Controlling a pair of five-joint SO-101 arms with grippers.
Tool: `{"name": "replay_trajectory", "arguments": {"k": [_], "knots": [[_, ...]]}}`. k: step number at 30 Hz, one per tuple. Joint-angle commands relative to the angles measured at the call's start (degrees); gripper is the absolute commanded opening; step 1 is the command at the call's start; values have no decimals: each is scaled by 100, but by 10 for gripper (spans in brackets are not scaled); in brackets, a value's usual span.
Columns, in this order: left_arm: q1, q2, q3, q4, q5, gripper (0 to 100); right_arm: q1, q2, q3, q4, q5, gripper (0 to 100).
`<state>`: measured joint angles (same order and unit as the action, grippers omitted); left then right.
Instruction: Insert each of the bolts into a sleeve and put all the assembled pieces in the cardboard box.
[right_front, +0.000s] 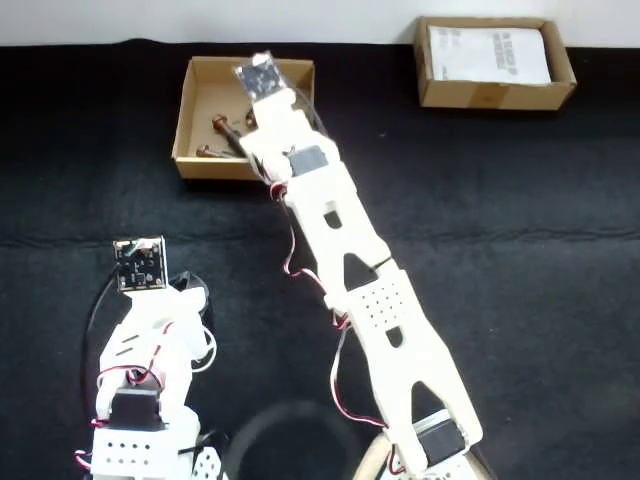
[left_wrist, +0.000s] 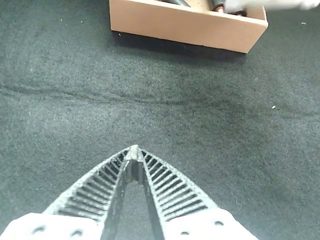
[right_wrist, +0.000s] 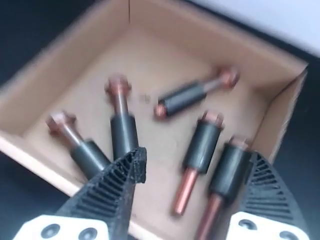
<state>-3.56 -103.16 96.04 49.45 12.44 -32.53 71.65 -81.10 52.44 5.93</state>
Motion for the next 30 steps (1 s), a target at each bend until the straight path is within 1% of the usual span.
{"name": "replay_trajectory", "arguments": {"k": [1,3,4,8,13,26,28,30], "knots": [[-57,-31,110,-88,-18,14,101,-180,-1305,927,53,287],[-57,-31,110,-88,-18,14,101,-198,-2079,1771,53,287],[-57,-31,110,-97,-18,14,110,-286,-2220,2062,53,287],[-57,-22,110,-158,-18,14,303,-989,-2035,3240,53,286],[-48,-22,110,-149,-18,14,330,-1798,-2035,4892,53,286],[-22,-22,110,-132,-18,14,804,-4127,-1956,4884,26,286],[-22,-22,110,-132,-18,14,919,-4541,-1666,4884,26,286],[-22,-22,110,-132,-18,14,1068,-5147,-1007,4884,18,286]]}}
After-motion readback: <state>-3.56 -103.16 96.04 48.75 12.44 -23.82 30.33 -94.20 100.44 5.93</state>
